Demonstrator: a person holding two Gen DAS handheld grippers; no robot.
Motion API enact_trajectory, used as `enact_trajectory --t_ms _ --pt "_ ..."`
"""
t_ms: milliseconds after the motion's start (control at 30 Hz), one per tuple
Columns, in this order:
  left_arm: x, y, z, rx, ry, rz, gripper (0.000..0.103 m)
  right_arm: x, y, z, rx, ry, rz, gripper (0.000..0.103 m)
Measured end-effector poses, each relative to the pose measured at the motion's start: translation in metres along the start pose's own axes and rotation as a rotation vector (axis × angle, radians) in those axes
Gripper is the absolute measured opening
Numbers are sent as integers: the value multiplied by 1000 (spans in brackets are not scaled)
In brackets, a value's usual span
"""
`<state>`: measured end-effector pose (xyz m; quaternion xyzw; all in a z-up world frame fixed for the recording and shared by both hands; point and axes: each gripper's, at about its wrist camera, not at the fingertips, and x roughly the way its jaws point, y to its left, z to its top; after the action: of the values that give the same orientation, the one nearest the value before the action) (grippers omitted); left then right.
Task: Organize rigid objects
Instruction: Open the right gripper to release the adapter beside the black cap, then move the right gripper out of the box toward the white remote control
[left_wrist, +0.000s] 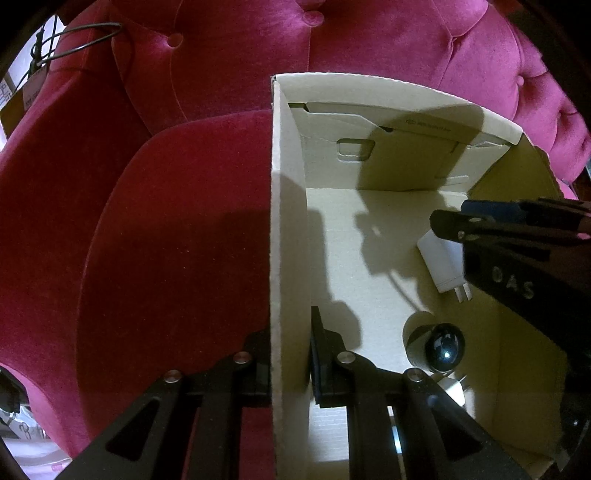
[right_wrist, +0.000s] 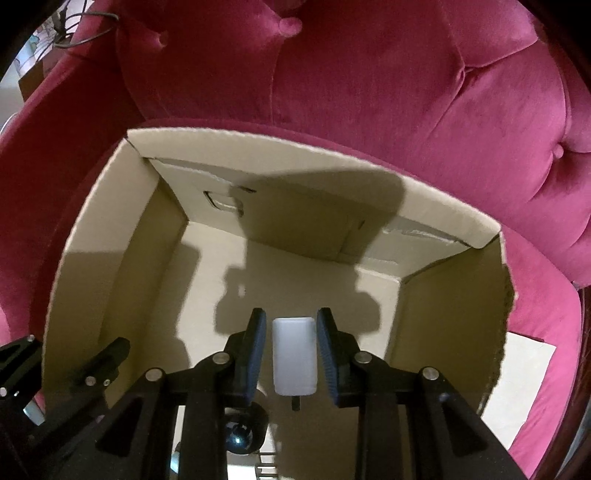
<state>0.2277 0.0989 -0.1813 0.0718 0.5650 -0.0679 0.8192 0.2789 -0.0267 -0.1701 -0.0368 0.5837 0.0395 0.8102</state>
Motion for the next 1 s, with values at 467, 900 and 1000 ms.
enact_trajectory --t_ms 467,900,1000 --pt "1 -2 -1 5 0 9 14 -40 -4 -5 5 -50 -10 39" --pt "0 -3 0 4 1 12 14 -77 -24 -7 34 -94 -25 64" --pt "0 -3 0 5 1 14 14 -84 -30 -8 36 -103 -22 73"
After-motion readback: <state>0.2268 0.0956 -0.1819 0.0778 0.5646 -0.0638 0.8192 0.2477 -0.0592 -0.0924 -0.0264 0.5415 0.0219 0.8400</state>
